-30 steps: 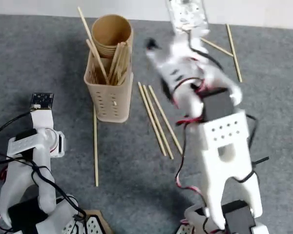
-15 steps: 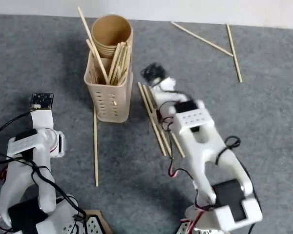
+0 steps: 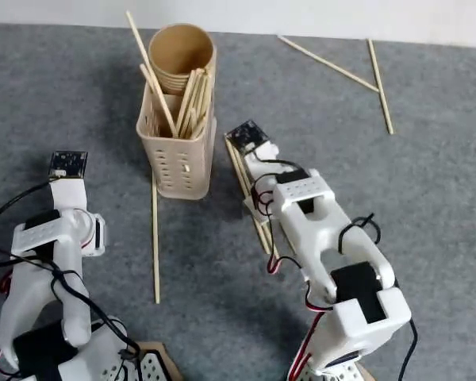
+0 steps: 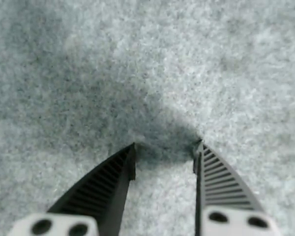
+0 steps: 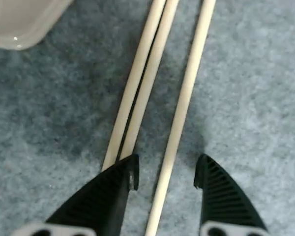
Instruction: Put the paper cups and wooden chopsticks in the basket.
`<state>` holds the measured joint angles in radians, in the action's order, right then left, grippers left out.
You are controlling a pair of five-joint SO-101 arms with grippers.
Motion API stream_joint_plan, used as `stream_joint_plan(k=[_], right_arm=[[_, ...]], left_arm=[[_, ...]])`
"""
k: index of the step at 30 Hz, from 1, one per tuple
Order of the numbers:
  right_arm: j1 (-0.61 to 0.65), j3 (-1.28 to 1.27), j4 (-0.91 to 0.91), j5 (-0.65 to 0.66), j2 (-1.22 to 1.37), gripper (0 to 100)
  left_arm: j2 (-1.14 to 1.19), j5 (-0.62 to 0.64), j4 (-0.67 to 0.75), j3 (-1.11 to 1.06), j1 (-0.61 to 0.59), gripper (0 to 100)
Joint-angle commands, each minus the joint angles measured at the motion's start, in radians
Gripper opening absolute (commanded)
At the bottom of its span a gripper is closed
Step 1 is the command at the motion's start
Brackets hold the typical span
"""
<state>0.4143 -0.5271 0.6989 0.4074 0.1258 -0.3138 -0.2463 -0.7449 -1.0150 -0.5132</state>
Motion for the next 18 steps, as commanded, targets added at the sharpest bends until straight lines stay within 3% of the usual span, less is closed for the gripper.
stream_joint_plan(k=[1,10,15,18], right_arm=[[-0.007,0.002,-0.007,0.008,-0.027,19.5],[0.096,-0.013,0.053,0.002,-0.216,19.9],[0.097,-0.061,0.031,0.008,-0.159,20.0],[0.084,-0.067,-0.013,0.008,-0.087,25.4]], left_arm=[[0.001,0.009,0.017,-0.002,0.013,22],[0.001,0.009,0.018,-0.002,0.013,22],[0.001,0.009,0.018,-0.002,0.013,22],[0.001,0.009,0.018,-0.002,0.013,22]])
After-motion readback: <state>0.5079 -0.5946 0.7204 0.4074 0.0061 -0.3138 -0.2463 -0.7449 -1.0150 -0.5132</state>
